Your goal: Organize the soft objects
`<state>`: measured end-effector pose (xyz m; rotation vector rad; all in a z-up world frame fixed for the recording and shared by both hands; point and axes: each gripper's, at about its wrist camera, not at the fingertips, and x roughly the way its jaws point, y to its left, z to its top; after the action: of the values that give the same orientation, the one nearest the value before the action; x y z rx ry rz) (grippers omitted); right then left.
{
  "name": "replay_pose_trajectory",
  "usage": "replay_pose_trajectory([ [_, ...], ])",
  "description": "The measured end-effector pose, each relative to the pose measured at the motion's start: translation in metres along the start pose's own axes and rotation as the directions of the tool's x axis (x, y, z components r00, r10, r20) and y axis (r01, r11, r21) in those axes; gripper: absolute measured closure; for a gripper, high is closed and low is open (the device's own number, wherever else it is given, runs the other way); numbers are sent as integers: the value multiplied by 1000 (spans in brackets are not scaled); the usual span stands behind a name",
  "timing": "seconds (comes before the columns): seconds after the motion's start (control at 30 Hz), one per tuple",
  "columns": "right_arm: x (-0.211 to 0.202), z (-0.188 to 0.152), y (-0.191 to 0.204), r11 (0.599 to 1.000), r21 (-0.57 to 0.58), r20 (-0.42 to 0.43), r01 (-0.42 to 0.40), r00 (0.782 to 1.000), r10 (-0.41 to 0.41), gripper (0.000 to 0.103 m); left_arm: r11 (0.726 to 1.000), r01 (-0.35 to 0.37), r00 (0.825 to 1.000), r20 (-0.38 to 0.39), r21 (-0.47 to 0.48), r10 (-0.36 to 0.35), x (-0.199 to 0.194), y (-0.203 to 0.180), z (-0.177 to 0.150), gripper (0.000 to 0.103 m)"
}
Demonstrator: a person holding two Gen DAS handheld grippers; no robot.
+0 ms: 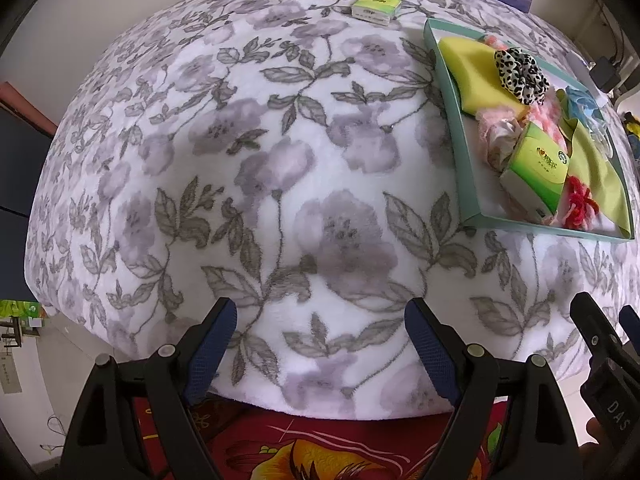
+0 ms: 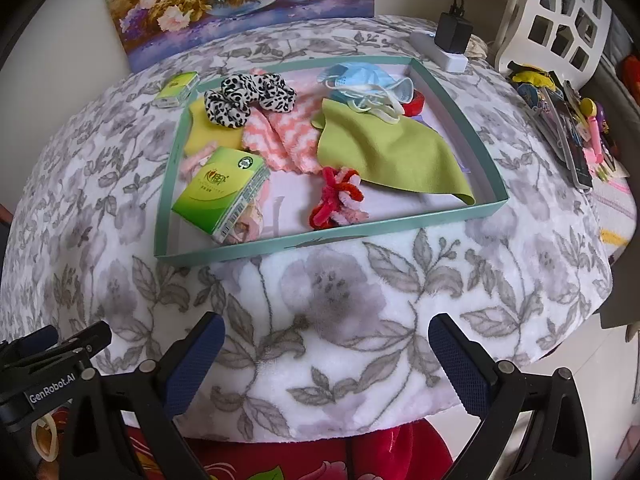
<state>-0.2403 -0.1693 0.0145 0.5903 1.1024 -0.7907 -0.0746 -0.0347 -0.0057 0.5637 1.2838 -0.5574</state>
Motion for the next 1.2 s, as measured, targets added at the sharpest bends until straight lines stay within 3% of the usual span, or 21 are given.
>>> replay_pose_trajectory([
  [1.2,0,1,-2,1000,-15,5,12,1000,-12,0,999,-31,999,29,18,31,-6,-4,0,16],
])
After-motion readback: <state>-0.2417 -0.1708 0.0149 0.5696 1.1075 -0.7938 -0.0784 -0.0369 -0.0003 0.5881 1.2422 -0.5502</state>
